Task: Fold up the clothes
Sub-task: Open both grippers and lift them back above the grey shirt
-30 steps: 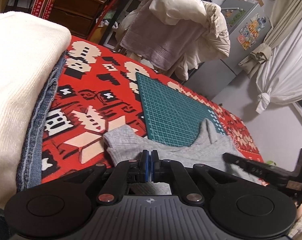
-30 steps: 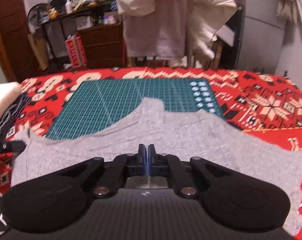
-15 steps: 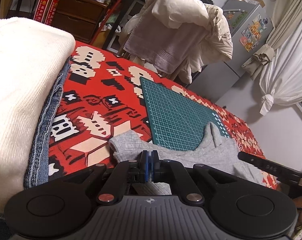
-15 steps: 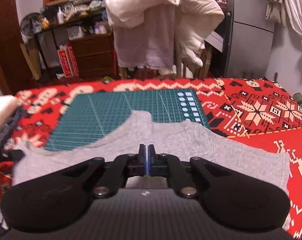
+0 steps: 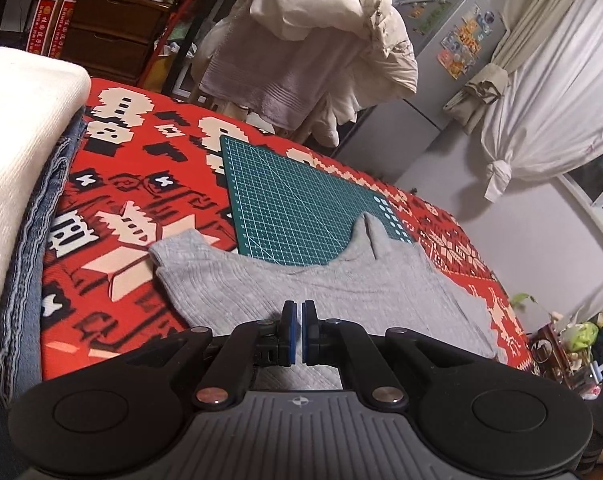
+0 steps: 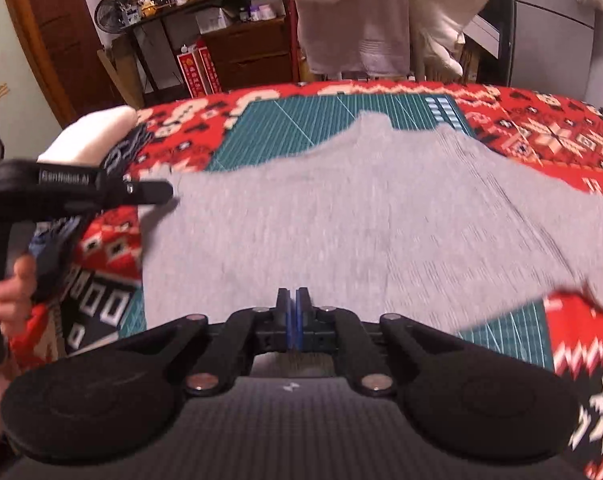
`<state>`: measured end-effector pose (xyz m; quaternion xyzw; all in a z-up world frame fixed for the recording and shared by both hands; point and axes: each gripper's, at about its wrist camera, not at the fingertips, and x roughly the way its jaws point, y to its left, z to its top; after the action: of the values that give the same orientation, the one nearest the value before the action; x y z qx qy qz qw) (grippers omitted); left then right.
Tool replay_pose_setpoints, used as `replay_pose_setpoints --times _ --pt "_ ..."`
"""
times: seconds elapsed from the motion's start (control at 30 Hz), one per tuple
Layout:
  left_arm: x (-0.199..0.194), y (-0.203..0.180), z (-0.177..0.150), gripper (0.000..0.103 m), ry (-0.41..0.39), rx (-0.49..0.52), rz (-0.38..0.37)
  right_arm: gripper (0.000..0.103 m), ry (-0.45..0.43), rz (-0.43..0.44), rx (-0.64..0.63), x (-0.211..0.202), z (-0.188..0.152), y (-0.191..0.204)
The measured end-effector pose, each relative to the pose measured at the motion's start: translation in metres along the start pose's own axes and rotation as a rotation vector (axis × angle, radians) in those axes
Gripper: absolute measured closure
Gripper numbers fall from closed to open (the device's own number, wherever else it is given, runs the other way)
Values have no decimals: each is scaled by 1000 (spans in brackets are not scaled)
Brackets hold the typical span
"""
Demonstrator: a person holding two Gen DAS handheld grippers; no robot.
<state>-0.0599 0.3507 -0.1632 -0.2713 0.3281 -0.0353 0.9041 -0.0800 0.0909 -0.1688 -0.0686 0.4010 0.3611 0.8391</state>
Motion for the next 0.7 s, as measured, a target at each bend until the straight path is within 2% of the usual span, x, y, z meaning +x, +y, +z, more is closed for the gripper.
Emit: replay_pose_setpoints --times 0.23,0.43,0.47,0.5,0.6,0.63,0.67,0.7 --pt "-13 -19 -7 101 -4 61 49 100 -2 -11 62 -22 -19 -21" --pt "-45 -50 -22 98 -30 105 74 97 -61 -6 46 -50 -17 -24" --pt "-51 -56 -25 94 -35 112 79 90 -73 -6 43 -56 -15 -23" --pt "-56 -61 -28 86 -39 118 84 81 -86 -5 40 -62 -13 -21" --pt "-74 -80 -36 65 -66 141 111 68 -128 -12 10 -79 -9 -14" --pt "-80 -86 -38 63 -77 151 119 65 -141 -17 0 -84 -7 -12" --pt "-86 -92 -39 57 -90 159 125 58 -150 -19 -4 -89 -6 -11" --pt "-92 -98 -41 47 -104 166 132 46 -157 -22 -5 -93 -5 -10"
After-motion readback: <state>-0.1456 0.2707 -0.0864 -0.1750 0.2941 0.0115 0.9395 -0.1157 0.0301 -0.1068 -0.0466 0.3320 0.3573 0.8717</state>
